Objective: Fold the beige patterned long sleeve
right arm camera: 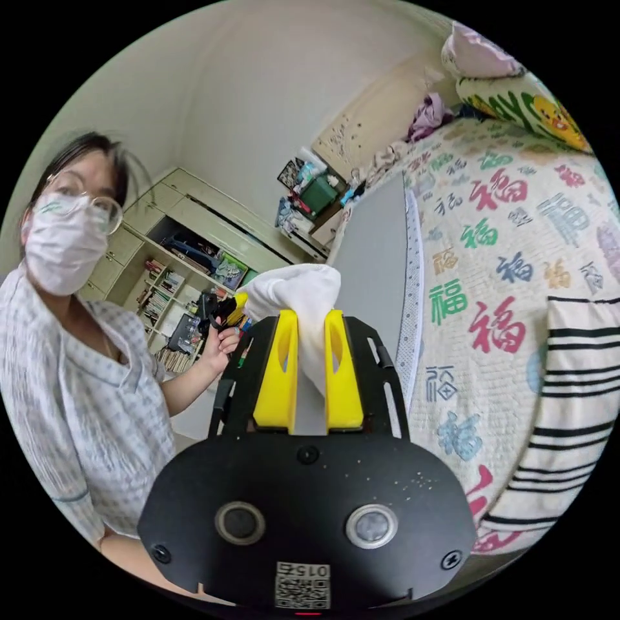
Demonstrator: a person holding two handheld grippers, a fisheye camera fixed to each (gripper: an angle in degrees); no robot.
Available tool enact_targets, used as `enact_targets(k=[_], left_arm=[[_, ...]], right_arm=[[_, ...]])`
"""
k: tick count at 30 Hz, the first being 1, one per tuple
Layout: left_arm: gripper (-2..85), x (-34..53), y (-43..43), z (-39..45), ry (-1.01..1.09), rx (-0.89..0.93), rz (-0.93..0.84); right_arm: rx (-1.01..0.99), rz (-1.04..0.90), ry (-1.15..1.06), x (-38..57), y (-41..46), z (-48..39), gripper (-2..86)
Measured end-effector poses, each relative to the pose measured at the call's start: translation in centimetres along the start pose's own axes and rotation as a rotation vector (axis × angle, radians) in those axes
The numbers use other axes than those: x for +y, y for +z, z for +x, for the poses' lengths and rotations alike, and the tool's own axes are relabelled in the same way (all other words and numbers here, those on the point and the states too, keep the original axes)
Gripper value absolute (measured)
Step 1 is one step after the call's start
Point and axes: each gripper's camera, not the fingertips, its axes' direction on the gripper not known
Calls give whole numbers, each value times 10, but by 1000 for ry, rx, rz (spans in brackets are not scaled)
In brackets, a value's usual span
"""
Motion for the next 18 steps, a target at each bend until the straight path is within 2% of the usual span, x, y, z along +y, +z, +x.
enact_targets(k=[5, 10, 14, 18], left_arm=[[30, -63, 109, 119, 234, 127, -124], [31, -106, 238, 196, 275, 338, -207], [32, -148, 373, 265, 285, 506, -259], [37, -203, 519, 305, 237, 488, -325]], right_arm=[[165, 158, -43, 59, -150, -25, 70], [419, 277, -28, 107, -301, -51, 71], [627, 279, 55, 105, -397, -57, 70], [853, 166, 140, 38, -486, 3, 75]])
